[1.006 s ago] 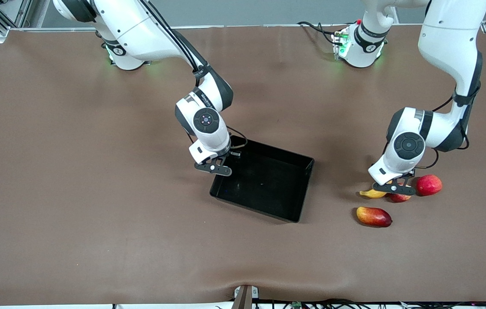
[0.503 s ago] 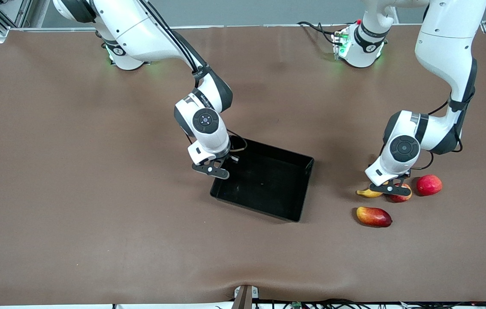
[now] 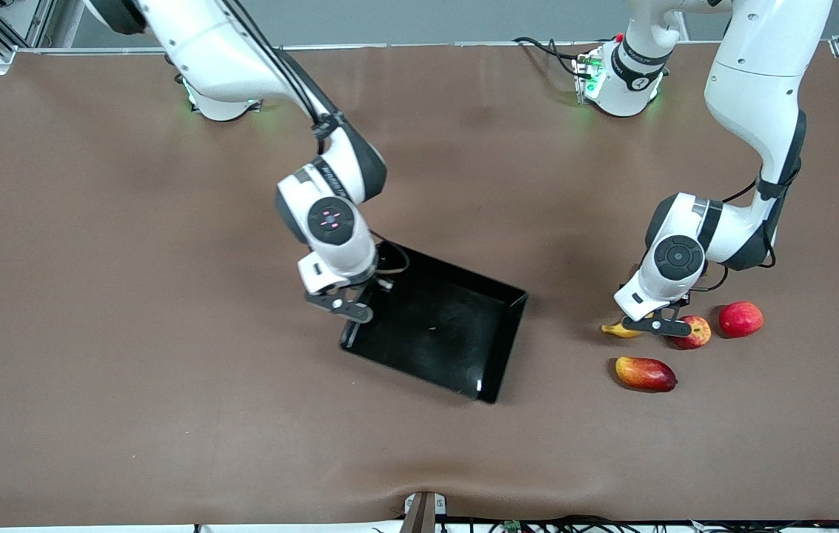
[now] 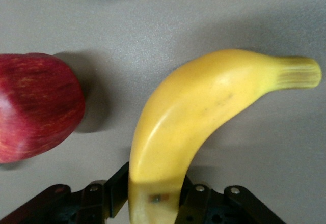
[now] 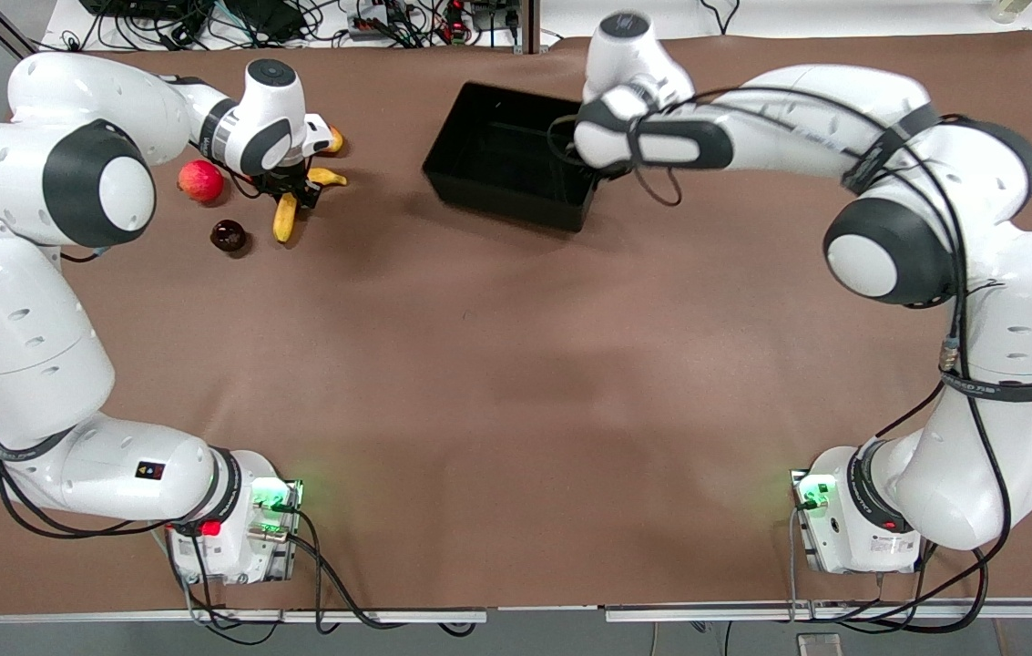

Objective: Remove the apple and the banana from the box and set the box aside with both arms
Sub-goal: 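Drag the tray with the right gripper while the left gripper withdraws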

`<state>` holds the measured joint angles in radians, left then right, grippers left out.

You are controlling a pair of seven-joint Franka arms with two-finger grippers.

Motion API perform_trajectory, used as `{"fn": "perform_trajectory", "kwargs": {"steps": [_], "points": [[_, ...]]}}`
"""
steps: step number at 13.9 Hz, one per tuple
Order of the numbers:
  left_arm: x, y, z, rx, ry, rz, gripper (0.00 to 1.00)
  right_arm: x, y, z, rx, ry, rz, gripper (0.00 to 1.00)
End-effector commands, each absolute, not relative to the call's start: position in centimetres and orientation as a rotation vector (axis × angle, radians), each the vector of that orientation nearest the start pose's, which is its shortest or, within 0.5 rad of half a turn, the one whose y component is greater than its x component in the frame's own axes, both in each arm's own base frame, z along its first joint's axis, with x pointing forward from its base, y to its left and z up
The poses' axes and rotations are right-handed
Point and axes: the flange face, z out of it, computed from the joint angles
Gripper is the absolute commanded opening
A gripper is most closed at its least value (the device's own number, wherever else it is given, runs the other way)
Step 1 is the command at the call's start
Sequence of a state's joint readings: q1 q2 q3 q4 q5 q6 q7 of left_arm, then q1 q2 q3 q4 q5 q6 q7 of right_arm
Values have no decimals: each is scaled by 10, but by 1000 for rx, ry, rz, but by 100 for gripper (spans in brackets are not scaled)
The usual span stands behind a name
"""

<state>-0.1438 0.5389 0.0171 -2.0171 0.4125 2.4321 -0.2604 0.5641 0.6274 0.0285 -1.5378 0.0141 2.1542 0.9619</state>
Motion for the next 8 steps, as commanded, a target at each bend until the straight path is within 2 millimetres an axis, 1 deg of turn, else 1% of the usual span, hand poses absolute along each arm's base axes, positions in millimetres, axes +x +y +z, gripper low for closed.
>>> {"fn": "perform_trajectory", "kwargs": {"steps": [1, 2, 3, 4, 5, 6, 7, 8], "points": [[582, -83, 165, -2859, 296, 93, 51, 604, 351, 338, -3058, 569, -3, 0], [582, -83, 168, -2861, 293, 87, 89, 609, 333, 351, -3074, 545, 15, 0], [584, -83, 173, -2859, 306, 77, 100, 611, 314, 362, -3099, 516, 55, 0], [585, -83, 180, -2859, 308, 67, 100, 613, 294, 375, -3121, 481, 89, 0], [587, -87, 191, -2860, 309, 43, 100, 618, 264, 389, -3129, 457, 108, 0], [590, -91, 205, -2862, 310, 16, 100, 621, 240, 400, -3135, 418, 120, 0], [593, -93, 221, -2859, 304, -2, 100, 625, 210, 409, -3141, 381, 139, 0], [594, -97, 238, -2852, 300, -5, 100, 630, 173, 416, -3147, 347, 181, 0]]}}
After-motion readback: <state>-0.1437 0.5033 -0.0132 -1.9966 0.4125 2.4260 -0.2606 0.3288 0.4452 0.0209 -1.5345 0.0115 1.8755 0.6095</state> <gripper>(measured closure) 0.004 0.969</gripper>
